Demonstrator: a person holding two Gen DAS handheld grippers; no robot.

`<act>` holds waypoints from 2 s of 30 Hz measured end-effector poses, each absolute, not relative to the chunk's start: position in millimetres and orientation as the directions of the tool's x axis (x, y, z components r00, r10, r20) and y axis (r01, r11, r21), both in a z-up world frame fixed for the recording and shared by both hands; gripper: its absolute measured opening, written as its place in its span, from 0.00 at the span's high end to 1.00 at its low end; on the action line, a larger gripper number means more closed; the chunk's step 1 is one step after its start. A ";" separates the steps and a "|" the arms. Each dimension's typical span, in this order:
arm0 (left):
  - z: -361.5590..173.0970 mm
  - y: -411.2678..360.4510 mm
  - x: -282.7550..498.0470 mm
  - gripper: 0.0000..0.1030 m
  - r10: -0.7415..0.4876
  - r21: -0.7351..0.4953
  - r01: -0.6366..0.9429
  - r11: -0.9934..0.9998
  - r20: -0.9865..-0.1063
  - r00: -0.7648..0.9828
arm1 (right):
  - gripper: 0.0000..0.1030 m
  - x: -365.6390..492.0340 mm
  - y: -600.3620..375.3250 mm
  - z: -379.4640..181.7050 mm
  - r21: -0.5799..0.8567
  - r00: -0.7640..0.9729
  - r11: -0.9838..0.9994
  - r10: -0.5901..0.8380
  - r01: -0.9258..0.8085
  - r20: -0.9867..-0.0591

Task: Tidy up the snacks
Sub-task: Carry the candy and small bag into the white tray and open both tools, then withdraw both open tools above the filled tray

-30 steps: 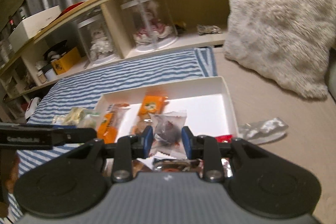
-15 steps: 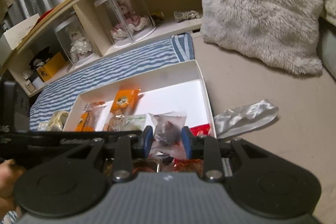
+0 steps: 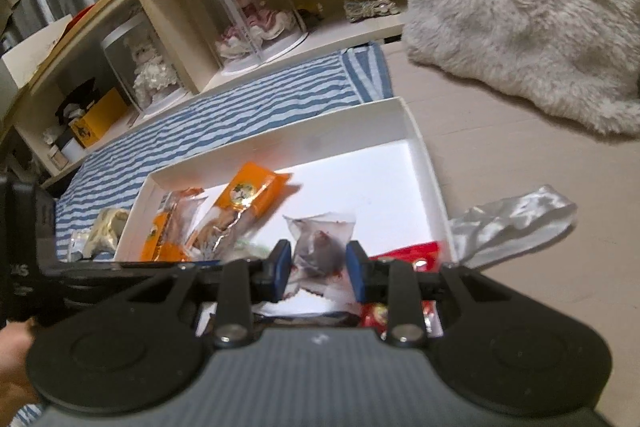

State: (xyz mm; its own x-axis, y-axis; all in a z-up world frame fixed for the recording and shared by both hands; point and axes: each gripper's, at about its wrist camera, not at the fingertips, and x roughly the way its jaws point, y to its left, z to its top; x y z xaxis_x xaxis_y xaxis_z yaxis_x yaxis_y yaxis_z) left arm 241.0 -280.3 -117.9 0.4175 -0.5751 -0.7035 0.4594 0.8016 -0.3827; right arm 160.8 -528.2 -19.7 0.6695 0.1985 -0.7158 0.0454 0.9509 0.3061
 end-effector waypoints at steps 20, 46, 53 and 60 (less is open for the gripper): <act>-98.5 -279.5 212.1 0.61 -0.568 -0.355 0.510 0.783 -0.743 0.355 | 0.29 153.3 -523.6 -17.0 0.256 0.622 0.965 0.165 0.058 -0.766; -48.4 -227.3 160.8 0.00 -0.527 -0.286 0.498 0.818 -0.718 0.454 | 0.01 95.6 -509.1 23.9 0.188 0.652 0.982 0.132 0.016 -0.747; -33.7 -201.9 150.4 0.00 -0.517 -0.283 0.476 0.833 -0.705 0.486 | 0.01 79.7 -499.5 37.5 0.158 0.680 0.987 0.118 -0.003 -0.724; -19.9 -163.5 143.0 0.00 -0.510 -0.285 0.449 0.847 -0.675 0.533 | 0.01 69.3 -486.1 55.1 0.140 0.720 0.990 0.113 -0.022 -0.685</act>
State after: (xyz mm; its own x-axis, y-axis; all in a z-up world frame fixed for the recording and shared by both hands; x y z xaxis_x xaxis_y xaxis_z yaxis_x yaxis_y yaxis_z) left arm 143.0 -163.5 -19.9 0.5334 -0.5097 -0.6751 0.4488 0.8470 -0.2849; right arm 69.3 -486.1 55.1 0.7201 0.1132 -0.6846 -0.0223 0.9899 0.1402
